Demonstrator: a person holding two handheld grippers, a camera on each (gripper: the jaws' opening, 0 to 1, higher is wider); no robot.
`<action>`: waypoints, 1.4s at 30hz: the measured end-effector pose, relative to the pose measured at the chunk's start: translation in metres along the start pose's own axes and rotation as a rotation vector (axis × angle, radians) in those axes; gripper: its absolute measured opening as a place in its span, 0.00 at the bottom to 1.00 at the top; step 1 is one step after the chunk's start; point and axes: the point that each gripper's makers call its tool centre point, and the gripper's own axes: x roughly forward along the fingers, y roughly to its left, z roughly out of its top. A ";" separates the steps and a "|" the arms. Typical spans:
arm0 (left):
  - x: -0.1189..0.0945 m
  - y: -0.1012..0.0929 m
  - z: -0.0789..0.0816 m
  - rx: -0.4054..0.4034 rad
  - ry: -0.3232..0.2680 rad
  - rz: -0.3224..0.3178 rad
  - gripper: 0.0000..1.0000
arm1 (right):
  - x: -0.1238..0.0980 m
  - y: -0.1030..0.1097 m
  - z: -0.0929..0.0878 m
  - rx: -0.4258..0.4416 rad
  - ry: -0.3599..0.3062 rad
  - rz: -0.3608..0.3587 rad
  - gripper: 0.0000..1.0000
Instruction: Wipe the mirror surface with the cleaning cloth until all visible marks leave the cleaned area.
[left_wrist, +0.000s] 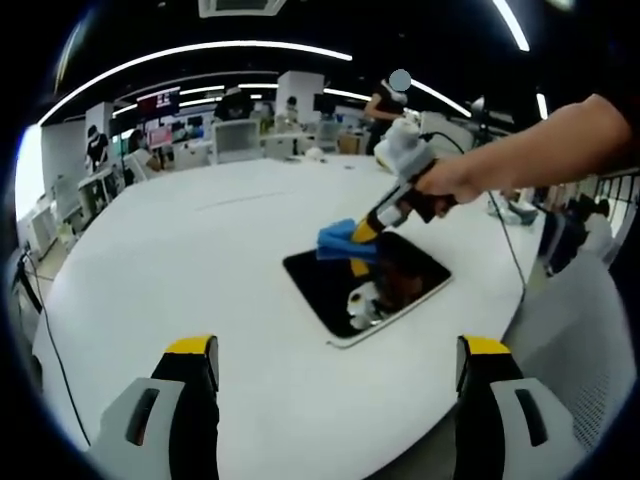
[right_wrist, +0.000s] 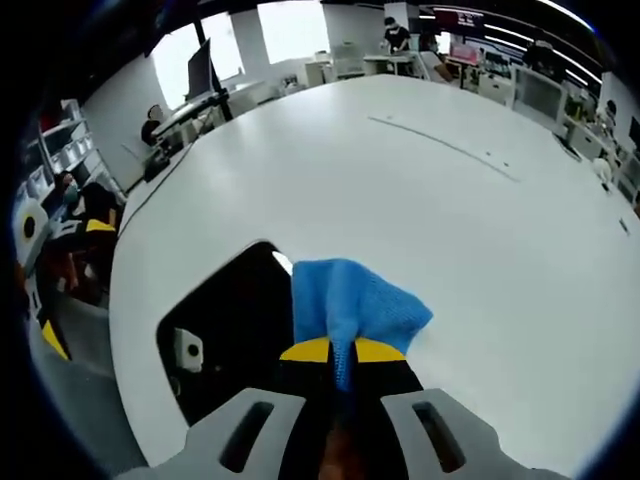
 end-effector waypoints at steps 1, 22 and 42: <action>0.001 0.000 -0.001 0.002 0.002 -0.003 0.99 | 0.000 0.000 0.000 0.000 0.001 0.000 0.01; 0.002 0.002 -0.001 0.015 -0.001 0.003 0.99 | -0.010 -0.013 -0.013 -0.011 0.014 -0.020 0.01; 0.002 0.005 0.000 0.013 -0.009 0.016 0.99 | -0.020 -0.027 -0.023 -0.013 0.024 -0.056 0.01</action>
